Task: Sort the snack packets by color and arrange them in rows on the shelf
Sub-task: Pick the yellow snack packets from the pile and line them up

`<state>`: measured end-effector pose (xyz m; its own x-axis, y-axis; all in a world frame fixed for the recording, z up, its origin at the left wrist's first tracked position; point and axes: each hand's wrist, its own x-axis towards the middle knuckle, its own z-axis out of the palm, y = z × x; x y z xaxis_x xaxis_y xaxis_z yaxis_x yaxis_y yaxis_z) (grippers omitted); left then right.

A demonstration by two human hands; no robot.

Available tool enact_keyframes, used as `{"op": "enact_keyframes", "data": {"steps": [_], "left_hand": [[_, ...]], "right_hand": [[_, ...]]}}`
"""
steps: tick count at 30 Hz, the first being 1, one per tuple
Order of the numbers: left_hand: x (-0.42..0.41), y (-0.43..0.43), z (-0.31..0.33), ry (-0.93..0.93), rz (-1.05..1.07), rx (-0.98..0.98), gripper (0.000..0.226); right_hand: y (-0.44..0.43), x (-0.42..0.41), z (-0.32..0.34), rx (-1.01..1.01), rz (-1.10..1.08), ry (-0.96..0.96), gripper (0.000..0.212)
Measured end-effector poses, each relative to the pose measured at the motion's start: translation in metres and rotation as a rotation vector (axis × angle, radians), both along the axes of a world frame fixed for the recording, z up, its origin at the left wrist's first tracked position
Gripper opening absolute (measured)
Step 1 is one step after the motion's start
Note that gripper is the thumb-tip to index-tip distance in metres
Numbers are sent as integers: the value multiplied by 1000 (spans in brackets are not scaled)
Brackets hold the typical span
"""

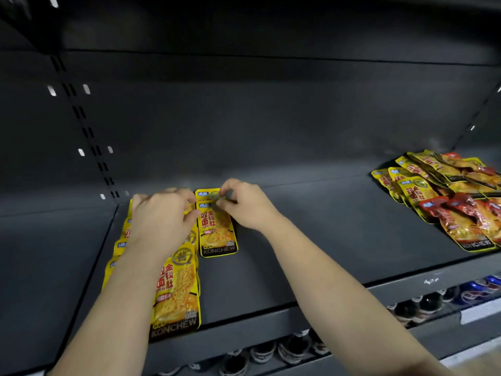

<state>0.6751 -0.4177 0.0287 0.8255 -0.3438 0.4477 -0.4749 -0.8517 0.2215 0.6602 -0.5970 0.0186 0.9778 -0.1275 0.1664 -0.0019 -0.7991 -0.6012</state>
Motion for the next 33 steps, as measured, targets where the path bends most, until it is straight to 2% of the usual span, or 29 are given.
{"op": "enact_keyframes", "data": {"steps": [5,11,13,15,25,33], "left_hand": [[-8,-7,3,-23,-70,15,19],[-21,-26,16,-184,-165,186,13],[-30,-40,25,-184,-214,213,17],[-39,-59,33,-180,-256,209,12],[-87,-231,48,-164,-406,176,24],[-115,-347,38,-67,-409,209,24]], "right_hand": [[-29,-24,15,-177,110,18,14],[-75,-66,30,-319,101,53,18],[-94,-78,34,-335,84,57,19],[-116,-89,38,-358,66,53,18],[-253,-138,37,-374,-115,-27,20],[-353,-178,43,-344,-124,-61,17]]}}
